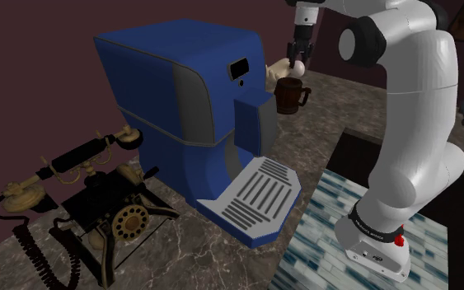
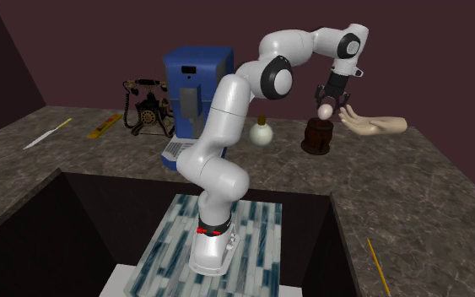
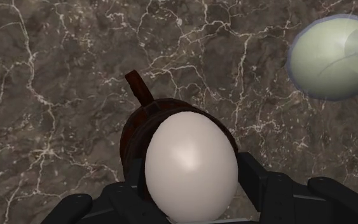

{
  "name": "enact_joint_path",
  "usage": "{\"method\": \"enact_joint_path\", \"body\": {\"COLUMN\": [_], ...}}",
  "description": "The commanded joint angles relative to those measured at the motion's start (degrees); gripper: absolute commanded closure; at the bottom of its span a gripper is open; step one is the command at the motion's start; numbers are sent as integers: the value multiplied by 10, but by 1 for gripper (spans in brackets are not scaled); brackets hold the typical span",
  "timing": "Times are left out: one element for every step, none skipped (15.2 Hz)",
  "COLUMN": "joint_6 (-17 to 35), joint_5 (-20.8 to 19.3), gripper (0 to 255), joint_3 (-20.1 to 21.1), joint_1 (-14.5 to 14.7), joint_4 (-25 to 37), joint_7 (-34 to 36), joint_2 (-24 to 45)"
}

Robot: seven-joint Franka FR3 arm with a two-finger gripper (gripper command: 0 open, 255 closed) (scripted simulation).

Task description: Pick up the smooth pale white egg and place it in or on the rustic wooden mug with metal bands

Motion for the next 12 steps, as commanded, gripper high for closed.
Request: {"method": "enact_joint_path", "body": {"joint_6": [16, 24, 33, 41, 41, 41, 41, 41, 41, 41, 41, 41], "joint_5": [0, -1, -1, -2, -2, -2, -2, -2, -2, -2, -2, -2], "gripper": [255, 255, 255, 255, 255, 255, 255, 255, 255, 255, 255, 255], "joint_3": [0, 0, 0, 0, 0, 0, 0, 0, 0, 0, 0, 0], "joint_1": [3, 5, 7, 8, 8, 8, 8, 8, 8, 8, 8, 8], "joint_4": [-17, -27, -37, -46, -46, -46, -46, -46, -46, -46, -46, -46], "joint_7": [0, -1, -1, -2, -2, -2, -2, -2, -2, -2, -2, -2], "joint_2": [-2, -3, -4, -5, -5, -5, -5, -5, -5, -5, -5, -5]}}
